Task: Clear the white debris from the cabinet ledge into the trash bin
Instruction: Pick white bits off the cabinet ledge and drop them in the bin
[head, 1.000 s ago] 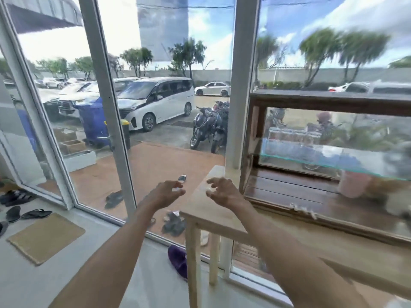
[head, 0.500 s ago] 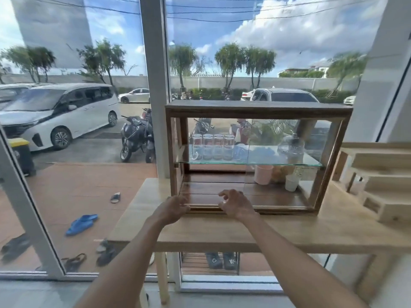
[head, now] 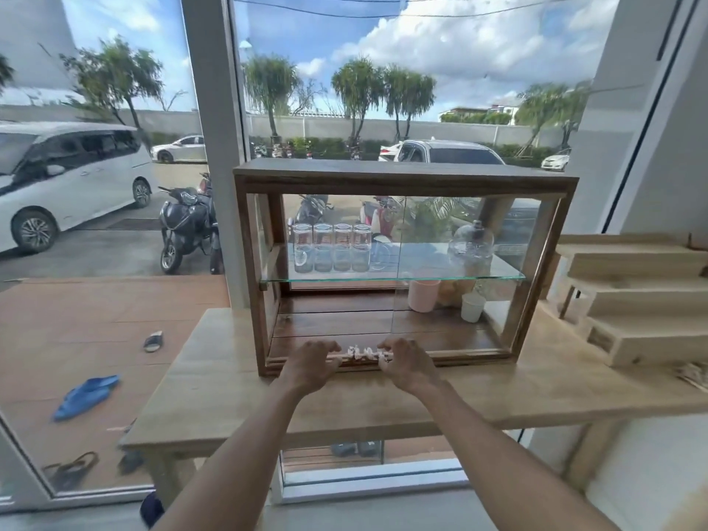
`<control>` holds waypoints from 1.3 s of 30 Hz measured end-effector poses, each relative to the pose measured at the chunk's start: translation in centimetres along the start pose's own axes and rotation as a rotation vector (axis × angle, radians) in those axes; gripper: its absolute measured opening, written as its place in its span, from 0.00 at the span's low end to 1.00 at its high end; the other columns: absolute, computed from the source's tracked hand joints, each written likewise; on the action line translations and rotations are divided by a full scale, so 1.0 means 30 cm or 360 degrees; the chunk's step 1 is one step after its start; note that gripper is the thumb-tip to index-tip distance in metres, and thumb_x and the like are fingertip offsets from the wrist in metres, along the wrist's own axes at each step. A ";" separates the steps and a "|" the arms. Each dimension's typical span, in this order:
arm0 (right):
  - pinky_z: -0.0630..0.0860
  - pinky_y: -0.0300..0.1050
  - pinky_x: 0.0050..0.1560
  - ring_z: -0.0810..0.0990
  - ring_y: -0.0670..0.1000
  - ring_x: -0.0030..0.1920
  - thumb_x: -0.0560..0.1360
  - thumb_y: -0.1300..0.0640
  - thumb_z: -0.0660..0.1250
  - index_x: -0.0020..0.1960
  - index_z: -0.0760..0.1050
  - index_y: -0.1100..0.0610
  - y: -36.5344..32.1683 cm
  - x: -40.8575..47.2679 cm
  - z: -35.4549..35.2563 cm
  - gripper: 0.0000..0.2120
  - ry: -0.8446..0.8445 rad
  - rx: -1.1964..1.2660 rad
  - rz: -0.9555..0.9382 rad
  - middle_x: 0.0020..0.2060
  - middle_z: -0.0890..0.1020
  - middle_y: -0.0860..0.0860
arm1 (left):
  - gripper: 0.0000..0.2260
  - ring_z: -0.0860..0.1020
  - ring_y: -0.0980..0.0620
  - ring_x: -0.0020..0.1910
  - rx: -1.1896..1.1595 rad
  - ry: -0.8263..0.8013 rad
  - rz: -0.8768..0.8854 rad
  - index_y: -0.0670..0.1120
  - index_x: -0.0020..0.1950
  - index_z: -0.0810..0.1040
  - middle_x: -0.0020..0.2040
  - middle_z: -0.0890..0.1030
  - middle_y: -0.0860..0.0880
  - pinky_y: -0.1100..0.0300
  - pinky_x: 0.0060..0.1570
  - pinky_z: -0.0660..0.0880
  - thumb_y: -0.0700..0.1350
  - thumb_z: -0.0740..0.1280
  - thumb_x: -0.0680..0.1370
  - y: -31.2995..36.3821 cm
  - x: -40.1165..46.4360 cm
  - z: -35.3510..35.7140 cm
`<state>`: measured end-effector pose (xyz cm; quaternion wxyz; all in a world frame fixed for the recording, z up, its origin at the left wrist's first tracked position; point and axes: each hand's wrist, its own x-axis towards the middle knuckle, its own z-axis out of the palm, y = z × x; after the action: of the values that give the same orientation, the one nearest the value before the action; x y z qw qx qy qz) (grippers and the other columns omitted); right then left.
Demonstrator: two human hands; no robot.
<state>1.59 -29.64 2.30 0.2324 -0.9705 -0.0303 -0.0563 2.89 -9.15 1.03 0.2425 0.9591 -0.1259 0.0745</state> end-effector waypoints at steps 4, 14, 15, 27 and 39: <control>0.77 0.50 0.57 0.82 0.60 0.56 0.76 0.58 0.63 0.62 0.78 0.53 -0.005 0.021 0.040 0.16 0.0064 -0.0194 -0.0123 0.56 0.84 0.57 | 0.14 0.80 0.49 0.60 0.0066 0.0086 0.0044 0.50 0.61 0.80 0.59 0.83 0.49 0.50 0.58 0.76 0.52 0.68 0.77 -0.007 0.022 0.048; 0.77 0.47 0.52 0.82 0.57 0.53 0.77 0.57 0.61 0.55 0.79 0.55 0.030 0.074 0.093 0.11 0.0060 -0.0284 -0.0216 0.52 0.83 0.55 | 0.16 0.76 0.50 0.62 0.0142 0.0120 0.0227 0.52 0.65 0.77 0.60 0.80 0.53 0.53 0.53 0.75 0.49 0.69 0.77 0.001 0.080 0.111; 0.77 0.47 0.51 0.82 0.58 0.53 0.77 0.56 0.61 0.54 0.79 0.56 0.035 0.077 0.095 0.10 0.0055 -0.0284 -0.0227 0.51 0.83 0.55 | 0.15 0.77 0.50 0.62 0.0153 0.0123 0.0238 0.52 0.64 0.78 0.60 0.80 0.53 0.53 0.53 0.75 0.49 0.69 0.77 0.002 0.083 0.114; 0.76 0.49 0.49 0.82 0.58 0.51 0.78 0.51 0.63 0.49 0.80 0.57 0.051 0.106 0.126 0.11 0.0086 -0.0141 -0.0302 0.49 0.84 0.56 | 0.08 0.82 0.48 0.49 0.0285 0.0213 0.0269 0.51 0.51 0.82 0.50 0.84 0.53 0.53 0.45 0.76 0.53 0.69 0.77 0.022 0.112 0.135; 0.75 0.50 0.43 0.83 0.59 0.46 0.77 0.55 0.65 0.44 0.82 0.56 0.069 0.116 0.145 0.09 0.0186 -0.0069 -0.0358 0.42 0.85 0.55 | 0.10 0.82 0.46 0.39 0.0333 0.0292 0.0294 0.46 0.44 0.81 0.40 0.83 0.50 0.51 0.35 0.76 0.48 0.63 0.79 0.002 0.108 0.155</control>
<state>5.63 -29.38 -2.05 0.2049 -0.9609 -0.1241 -0.1391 6.36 -12.12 -2.34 0.1440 0.9526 -0.1825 0.1964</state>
